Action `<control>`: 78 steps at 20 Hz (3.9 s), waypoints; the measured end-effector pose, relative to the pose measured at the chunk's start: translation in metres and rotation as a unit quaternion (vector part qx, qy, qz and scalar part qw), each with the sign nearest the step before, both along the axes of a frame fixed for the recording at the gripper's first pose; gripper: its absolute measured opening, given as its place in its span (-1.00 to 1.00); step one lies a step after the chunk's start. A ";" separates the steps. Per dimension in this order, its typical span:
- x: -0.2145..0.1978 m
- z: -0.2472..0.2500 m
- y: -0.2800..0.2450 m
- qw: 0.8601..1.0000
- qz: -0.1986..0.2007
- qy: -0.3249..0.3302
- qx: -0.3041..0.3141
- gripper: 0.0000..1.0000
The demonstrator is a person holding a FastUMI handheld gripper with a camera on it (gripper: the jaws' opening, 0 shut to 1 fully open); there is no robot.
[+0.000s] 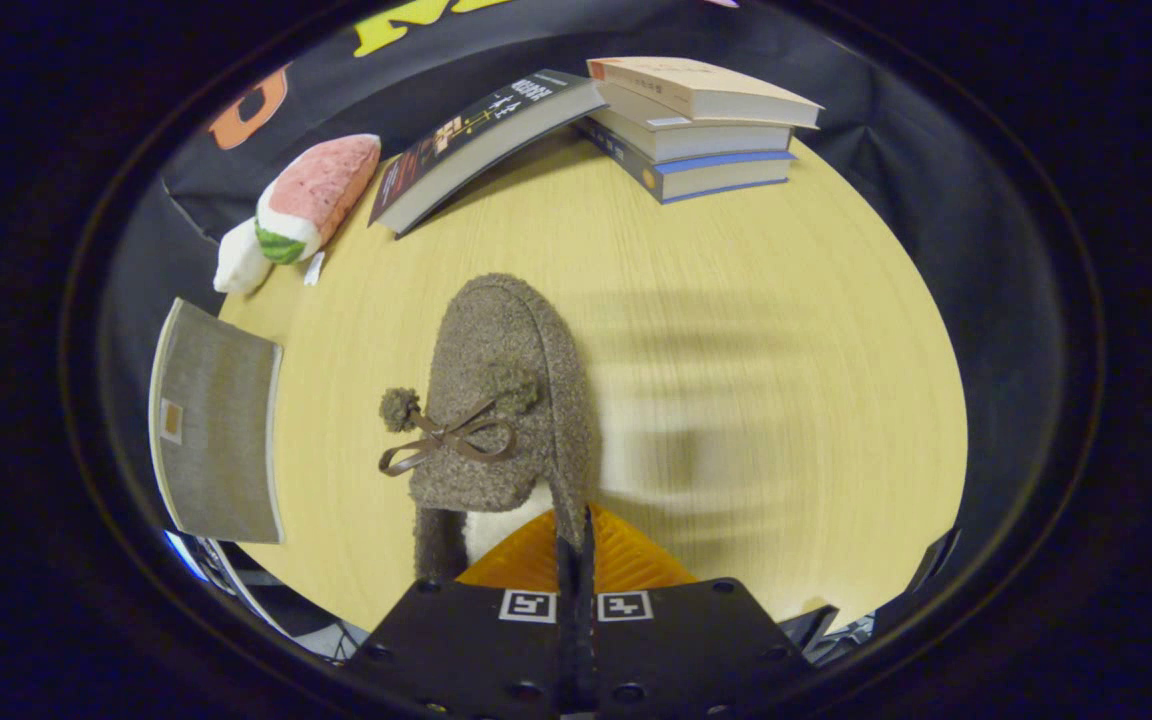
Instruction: Open the storage box then place both shoes into the box .Put the left shoe in first, then the right shoe, with the right side of both shoes facing outward in a uniform manner.
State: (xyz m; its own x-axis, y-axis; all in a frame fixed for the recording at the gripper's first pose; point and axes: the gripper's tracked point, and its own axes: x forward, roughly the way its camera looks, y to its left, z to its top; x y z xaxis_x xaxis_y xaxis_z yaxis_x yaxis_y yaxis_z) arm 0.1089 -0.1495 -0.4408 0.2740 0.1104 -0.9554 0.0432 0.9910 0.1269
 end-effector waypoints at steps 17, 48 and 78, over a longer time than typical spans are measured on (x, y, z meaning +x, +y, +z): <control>-0.029 0.175 0.140 0.995 -0.001 -0.095 0.042 -0.99; -0.003 0.046 0.389 0.994 -0.019 0.026 -0.106 -0.97; -0.050 0.252 0.287 0.957 -0.081 -0.266 -0.082 0.95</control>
